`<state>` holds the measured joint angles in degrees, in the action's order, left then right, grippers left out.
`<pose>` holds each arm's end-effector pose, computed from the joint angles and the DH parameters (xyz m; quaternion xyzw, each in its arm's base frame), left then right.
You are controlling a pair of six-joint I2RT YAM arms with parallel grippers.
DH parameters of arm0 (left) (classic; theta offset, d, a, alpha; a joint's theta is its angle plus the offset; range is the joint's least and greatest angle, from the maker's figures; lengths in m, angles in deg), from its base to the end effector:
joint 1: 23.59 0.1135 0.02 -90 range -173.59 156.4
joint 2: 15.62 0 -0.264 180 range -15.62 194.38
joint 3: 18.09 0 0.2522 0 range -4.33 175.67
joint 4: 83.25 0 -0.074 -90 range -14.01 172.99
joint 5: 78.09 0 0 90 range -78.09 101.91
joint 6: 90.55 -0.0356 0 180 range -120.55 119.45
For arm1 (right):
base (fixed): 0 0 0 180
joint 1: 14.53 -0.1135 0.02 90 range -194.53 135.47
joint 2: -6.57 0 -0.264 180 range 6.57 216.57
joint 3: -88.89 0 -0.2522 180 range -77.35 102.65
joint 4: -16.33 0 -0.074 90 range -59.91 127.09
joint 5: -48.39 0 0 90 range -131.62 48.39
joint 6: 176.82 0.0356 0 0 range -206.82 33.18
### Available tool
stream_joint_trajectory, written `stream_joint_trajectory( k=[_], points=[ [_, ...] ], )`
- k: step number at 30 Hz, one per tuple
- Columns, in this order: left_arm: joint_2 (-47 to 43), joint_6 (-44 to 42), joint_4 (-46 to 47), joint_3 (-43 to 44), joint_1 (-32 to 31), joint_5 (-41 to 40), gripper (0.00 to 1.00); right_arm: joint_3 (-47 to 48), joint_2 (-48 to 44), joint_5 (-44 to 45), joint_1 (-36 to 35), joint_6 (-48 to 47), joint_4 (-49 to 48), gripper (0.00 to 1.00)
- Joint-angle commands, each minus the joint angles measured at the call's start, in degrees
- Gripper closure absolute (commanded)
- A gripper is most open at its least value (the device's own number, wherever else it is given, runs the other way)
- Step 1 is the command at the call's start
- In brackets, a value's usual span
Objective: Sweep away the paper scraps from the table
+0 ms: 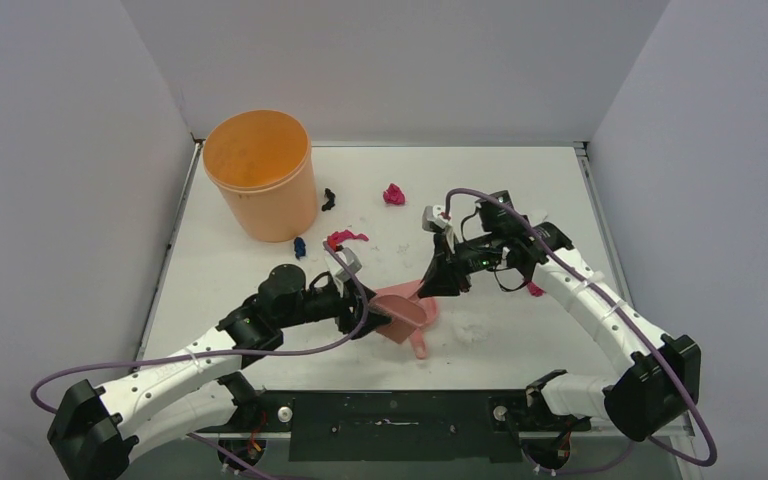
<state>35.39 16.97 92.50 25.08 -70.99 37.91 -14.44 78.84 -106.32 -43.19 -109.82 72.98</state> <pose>0.1289 -0.1632 0.2621 0.3320 0.6956 -0.4764 0.4230 0.2001 0.1461 0.3138 -0.5041 0.6440 0.5193 0.2479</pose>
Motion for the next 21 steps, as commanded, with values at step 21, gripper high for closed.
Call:
stream_joint_trajectory(
  k=[21],
  points=[
    [13.9,38.2,-26.9,12.9,-16.6,-52.3,0.53,-22.9,-23.0,14.8,41.7,31.2,-38.7,0.95]
  ],
)
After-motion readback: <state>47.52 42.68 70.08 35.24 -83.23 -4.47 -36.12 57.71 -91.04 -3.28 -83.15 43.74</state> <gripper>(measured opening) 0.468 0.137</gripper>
